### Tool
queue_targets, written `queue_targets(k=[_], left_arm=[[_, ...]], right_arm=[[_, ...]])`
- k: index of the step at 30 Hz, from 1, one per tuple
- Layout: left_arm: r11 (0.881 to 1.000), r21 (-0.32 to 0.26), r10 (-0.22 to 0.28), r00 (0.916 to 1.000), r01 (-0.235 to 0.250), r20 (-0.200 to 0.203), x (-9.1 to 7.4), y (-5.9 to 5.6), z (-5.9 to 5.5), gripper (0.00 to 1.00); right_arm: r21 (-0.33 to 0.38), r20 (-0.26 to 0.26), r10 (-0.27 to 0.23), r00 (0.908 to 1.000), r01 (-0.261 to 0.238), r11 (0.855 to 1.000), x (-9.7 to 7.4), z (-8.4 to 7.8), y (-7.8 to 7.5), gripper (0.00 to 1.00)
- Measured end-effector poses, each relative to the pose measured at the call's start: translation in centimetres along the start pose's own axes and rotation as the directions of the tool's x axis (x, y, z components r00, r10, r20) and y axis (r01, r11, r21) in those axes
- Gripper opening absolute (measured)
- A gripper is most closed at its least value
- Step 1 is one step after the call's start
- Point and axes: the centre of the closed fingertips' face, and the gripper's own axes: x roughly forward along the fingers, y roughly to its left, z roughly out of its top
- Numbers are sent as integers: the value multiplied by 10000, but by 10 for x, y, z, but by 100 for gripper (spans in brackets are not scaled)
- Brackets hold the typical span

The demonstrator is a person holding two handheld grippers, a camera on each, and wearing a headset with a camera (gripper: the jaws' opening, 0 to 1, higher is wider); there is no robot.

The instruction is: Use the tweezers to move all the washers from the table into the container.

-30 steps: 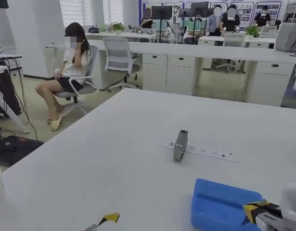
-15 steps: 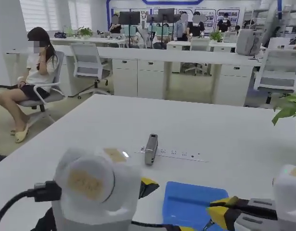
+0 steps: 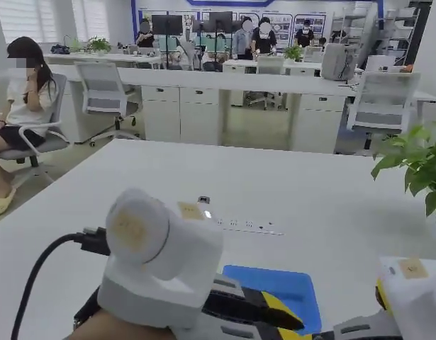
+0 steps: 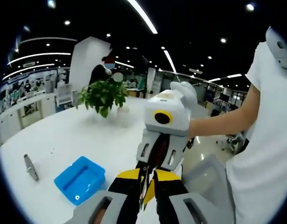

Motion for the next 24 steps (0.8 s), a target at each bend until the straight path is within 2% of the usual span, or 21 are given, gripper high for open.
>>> queue_targets(k=[4, 7, 8, 10, 11, 15, 19, 24], left_arm=[[9990, 24, -444, 9985, 445, -321, 7, -9, -8, 7], [9979, 438, -456, 9967, 486, -677, 10, -11, -14, 1], [9975, 513, -443, 9968, 478, -666, 10, -12, -14, 0], [9927, 1019, -558, 9951, 640, -813, 10, -13, -15, 0], [9941, 929, -476, 9953, 554, -848, 10, -12, -16, 0], [9918, 1112, -531, 9944, 631, -911, 9, -12, -16, 0], [9913, 1201, -430, 9950, 538, -905, 6, -9, -15, 0], [9930, 1075, -404, 9964, 484, -750, 4, -8, -9, 0]], right_arm=[[-249, -215, 242, 9995, -248, 9994, 4, -3, 6, 2], [-302, -284, 465, 9985, -473, 9984, 4, -3, 11, 2], [-335, -301, 482, 9984, -492, 9982, 4, -3, 11, 2], [-309, -351, 524, 9980, -535, 9981, 5, -5, 13, 2], [-260, -311, 542, 9980, -550, 9981, 5, -7, 14, 2], [158, -117, 520, 9986, -518, 9985, 6, -7, 13, 3], [404, -228, 356, 9991, -346, 9986, 6, -13, 7, 5], [399, -468, 337, 9983, -319, 9987, 8, -18, 8, 6]])
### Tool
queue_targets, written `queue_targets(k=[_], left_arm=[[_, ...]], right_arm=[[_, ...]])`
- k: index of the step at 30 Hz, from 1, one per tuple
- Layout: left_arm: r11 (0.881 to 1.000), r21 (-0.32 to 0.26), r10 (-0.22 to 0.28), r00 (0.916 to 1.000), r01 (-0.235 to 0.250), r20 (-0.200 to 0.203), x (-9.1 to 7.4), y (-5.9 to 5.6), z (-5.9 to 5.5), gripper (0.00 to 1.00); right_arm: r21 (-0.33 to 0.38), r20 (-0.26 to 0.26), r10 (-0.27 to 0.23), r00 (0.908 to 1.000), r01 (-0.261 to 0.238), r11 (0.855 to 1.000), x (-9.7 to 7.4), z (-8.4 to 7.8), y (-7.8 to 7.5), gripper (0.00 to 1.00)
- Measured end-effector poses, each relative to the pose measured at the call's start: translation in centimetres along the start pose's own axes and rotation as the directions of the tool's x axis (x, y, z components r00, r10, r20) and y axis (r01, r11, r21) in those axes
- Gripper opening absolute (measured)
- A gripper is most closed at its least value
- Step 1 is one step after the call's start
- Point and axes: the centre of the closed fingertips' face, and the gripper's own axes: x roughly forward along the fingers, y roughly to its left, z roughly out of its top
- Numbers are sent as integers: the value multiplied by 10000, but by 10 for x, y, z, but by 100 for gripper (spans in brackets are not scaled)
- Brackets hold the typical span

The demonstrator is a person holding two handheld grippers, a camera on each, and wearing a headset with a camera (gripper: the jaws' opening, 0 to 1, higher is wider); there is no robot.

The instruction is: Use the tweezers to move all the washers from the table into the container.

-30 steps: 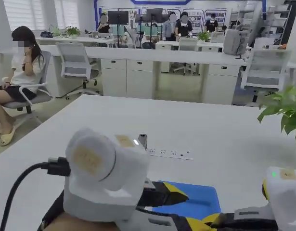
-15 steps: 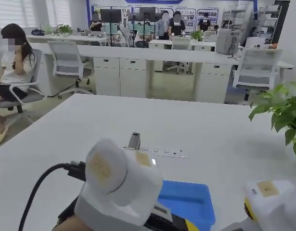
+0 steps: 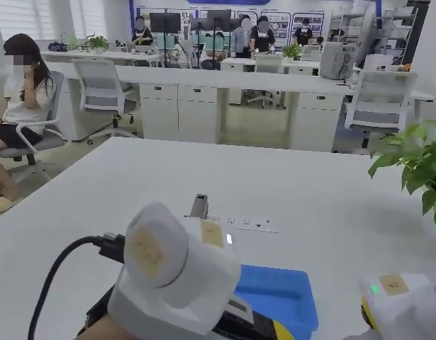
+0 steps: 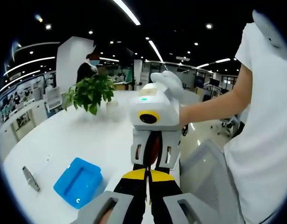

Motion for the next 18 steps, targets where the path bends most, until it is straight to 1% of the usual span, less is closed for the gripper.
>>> queue_targets(k=[3, 6, 10, 13, 14, 16, 17, 18], left_arm=[[10000, -54, 12, 10000, -12, -58, 1, 0, 0, 0], [10000, -55, 35, 9998, -36, -216, 2, -1, -3, 0], [9999, -14, 113, 9980, -114, -617, 1, -2, -11, 0], [9997, -56, 215, 9957, -221, -896, 0, -2, -18, 0], [9994, -61, 332, 9940, -340, -1043, -1, -1, -21, 0], [9991, -177, 371, 9919, -395, -1216, -2, 1, -26, 0], [9986, -268, 409, 9899, -449, -1361, -3, 2, -30, 0], [9985, -266, 435, 9884, -479, -1453, -3, 2, -33, 0]], right_arm=[[-67, -127, -46, 9999, 45, 10000, 2, -4, -1, 6], [49, -64, 18, 10000, -17, 10000, 3, -6, -1, 6], [168, -29, 107, 9999, -107, 9998, 7, -10, 0, 7], [63, -256, 105, 9996, -103, 9999, 10, -15, -1, 7], [-6, -346, 31, 9994, -31, 10000, 11, -16, -2, 6], [-59, -527, 24, 9986, -27, 10000, 11, -20, -4, 6], [-59, -571, 20, 9984, -24, 10000, 11, -21, -5, 6], [-133, -715, -33, 9974, 23, 9999, 10, -23, -7, 7]])
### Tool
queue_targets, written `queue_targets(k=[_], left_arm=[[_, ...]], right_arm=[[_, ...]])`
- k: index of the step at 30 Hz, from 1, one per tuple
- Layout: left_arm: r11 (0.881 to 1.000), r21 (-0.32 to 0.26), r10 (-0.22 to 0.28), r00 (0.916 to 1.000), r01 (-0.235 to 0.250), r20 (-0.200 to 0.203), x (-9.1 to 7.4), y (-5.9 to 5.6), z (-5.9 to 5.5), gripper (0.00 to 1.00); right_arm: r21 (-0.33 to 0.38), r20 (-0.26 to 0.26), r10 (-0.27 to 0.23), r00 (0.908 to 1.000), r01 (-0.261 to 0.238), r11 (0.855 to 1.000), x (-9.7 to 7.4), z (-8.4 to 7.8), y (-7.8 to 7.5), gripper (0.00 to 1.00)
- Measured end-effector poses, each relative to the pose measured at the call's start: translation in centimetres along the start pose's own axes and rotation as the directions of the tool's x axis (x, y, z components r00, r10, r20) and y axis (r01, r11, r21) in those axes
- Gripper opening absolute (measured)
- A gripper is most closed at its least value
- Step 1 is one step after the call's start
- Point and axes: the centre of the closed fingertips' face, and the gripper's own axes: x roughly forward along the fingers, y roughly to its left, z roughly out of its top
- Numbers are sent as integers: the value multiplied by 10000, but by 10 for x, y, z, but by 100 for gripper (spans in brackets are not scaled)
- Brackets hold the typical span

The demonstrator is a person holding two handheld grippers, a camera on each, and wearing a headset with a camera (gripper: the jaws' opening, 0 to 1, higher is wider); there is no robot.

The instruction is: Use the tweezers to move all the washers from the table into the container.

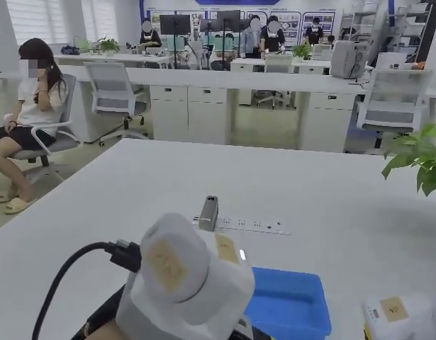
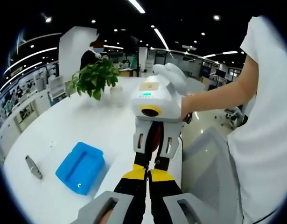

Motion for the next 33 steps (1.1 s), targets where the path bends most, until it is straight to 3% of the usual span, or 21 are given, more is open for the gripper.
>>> queue_targets(k=[6, 10, 14, 18, 20, 25, 31, 33], left_arm=[[9992, 338, 249, 9965, -222, -798, 6, 5, -23, 0], [9992, 324, 272, 9917, -233, -1260, 19, 10, -45, 0], [9975, 621, 420, 9872, -328, -1536, 35, 13, -64, 0], [9928, 1096, 714, 9755, -493, -2083, 45, 21, -84, 0], [9893, 1346, 872, 9690, -569, -2313, 51, 26, -95, 0], [9923, 1094, 849, 9618, -580, -2603, 59, 31, -116, 0], [9910, 1206, 918, 9506, -581, -2967, 66, 32, -133, 0], [9920, 1125, 895, 9480, -574, -3053, 69, 32, -139, 0]], right_arm=[[-372, -863, -501, 9950, 470, 9982, 3, -13, -12, 7], [-983, -1825, -927, 9788, 757, 9923, 8, -31, -20, 7], [-885, -2365, -1120, 9652, 934, 9917, 20, -49, -27, 7], [-810, -2687, -1480, 9518, 1308, 9881, 32, -62, -37, 7], [-892, -3005, -1803, 9366, 1606, 9830, 38, -68, -43, 8], [-1154, -3277, -2056, 9221, 1769, 9774, 48, -76, -47, 8], [-1179, -3475, -2273, 9097, 1981, 9731, 58, -85, -48, 8], [-1274, -3622, -2386, 9011, 2058, 9703, 62, -91, -48, 8]])
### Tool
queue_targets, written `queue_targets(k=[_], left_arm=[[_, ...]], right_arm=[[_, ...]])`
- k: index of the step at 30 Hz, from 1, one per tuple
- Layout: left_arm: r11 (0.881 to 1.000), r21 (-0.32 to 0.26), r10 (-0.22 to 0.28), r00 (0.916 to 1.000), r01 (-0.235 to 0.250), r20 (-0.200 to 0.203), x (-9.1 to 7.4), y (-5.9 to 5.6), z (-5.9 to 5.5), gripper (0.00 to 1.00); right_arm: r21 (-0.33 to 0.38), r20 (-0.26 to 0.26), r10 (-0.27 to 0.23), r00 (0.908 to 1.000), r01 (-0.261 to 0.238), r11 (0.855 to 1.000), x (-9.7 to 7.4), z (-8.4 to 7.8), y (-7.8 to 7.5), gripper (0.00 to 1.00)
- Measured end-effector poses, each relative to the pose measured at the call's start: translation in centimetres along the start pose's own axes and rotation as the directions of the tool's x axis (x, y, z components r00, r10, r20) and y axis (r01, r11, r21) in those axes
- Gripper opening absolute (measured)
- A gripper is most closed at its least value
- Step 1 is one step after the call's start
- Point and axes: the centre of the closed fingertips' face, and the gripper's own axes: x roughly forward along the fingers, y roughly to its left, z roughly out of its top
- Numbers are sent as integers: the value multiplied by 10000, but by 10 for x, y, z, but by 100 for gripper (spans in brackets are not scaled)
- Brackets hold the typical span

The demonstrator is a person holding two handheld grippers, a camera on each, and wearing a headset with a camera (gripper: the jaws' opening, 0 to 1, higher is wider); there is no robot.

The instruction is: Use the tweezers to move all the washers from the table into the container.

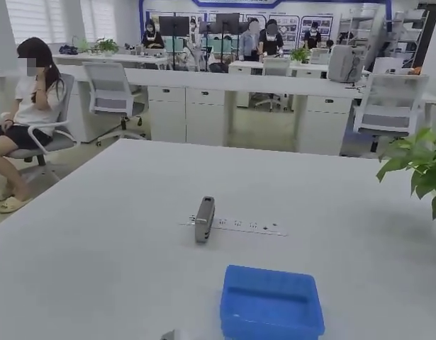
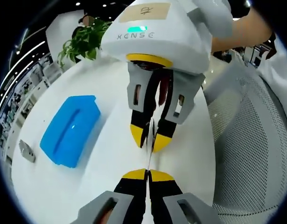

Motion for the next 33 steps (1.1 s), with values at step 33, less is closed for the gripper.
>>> queue_targets(k=[33], left_arm=[[9951, -199, 938, 9883, -969, -1204, 18, 9, -17, 1]], right_arm=[[6741, 3700, -4562, 8093, 1040, 7313, -139, 4, 6, 38]])
